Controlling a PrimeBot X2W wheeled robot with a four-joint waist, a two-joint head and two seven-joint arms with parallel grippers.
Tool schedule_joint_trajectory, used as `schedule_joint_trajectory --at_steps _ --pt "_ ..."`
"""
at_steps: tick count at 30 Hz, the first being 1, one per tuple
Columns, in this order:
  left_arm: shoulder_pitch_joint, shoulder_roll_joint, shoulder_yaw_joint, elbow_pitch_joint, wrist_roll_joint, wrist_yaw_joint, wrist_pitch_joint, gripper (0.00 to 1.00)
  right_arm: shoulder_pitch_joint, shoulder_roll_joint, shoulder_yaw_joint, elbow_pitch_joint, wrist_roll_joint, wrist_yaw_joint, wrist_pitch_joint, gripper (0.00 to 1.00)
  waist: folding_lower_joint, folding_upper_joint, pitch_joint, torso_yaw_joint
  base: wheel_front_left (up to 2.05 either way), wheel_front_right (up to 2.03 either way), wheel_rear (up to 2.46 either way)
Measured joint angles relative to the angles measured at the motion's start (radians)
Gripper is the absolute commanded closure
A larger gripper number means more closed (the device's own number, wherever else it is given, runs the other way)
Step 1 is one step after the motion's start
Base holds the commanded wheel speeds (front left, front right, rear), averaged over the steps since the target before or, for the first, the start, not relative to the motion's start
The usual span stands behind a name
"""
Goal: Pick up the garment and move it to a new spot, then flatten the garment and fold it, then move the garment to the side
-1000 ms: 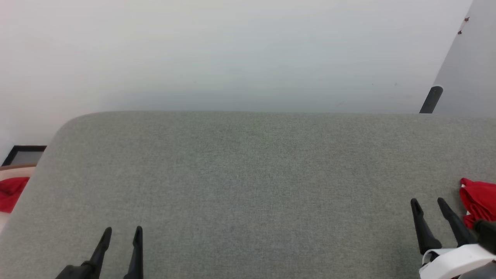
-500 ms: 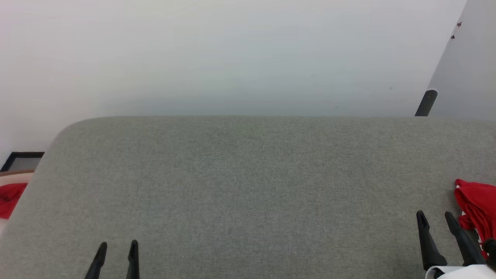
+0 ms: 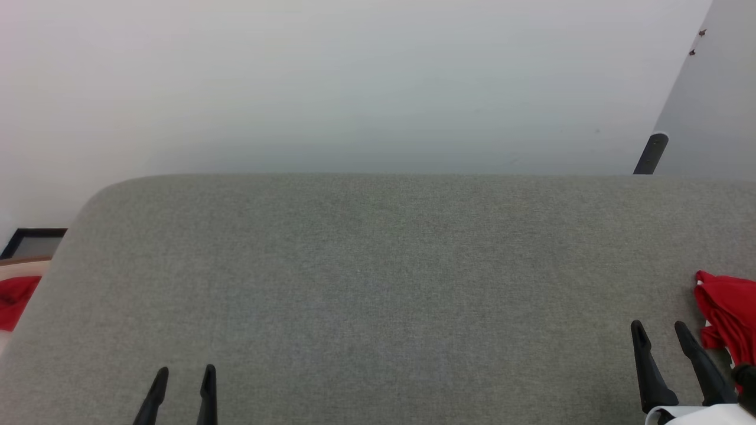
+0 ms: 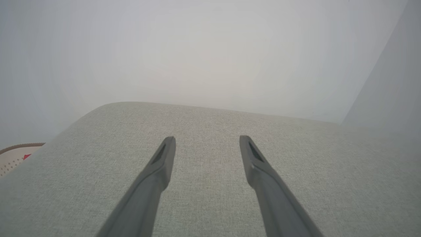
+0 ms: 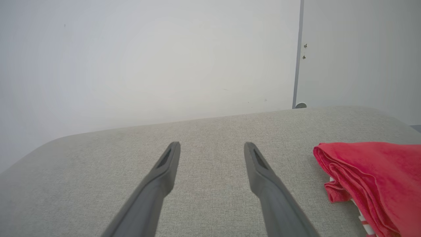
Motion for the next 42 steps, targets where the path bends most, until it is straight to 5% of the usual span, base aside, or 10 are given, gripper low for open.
schedule_joint_trajectory --at_steps 31,32,42 --pt "-0.007 0.017 -0.006 0.011 -0.016 0.015 0.001 0.00 0.000 0.007 0.005 -0.006 -0.007 0.000 -0.006 0.00 0.0000 0.0000 -0.004 -0.009 0.00 0.00 0.00" --pt "-0.007 0.016 -0.007 0.013 -0.019 0.015 0.001 1.00 0.000 0.008 0.006 -0.004 -0.007 0.000 -0.006 1.00 0.0000 0.0000 -0.005 -0.009 0.00 0.00 0.00" --pt "0.000 -0.014 -0.013 0.077 -0.102 0.014 0.030 1.00 0.015 0.027 0.009 0.061 0.073 0.000 0.013 1.00 0.0000 0.0000 -0.002 -0.011 0.00 0.00 0.00"
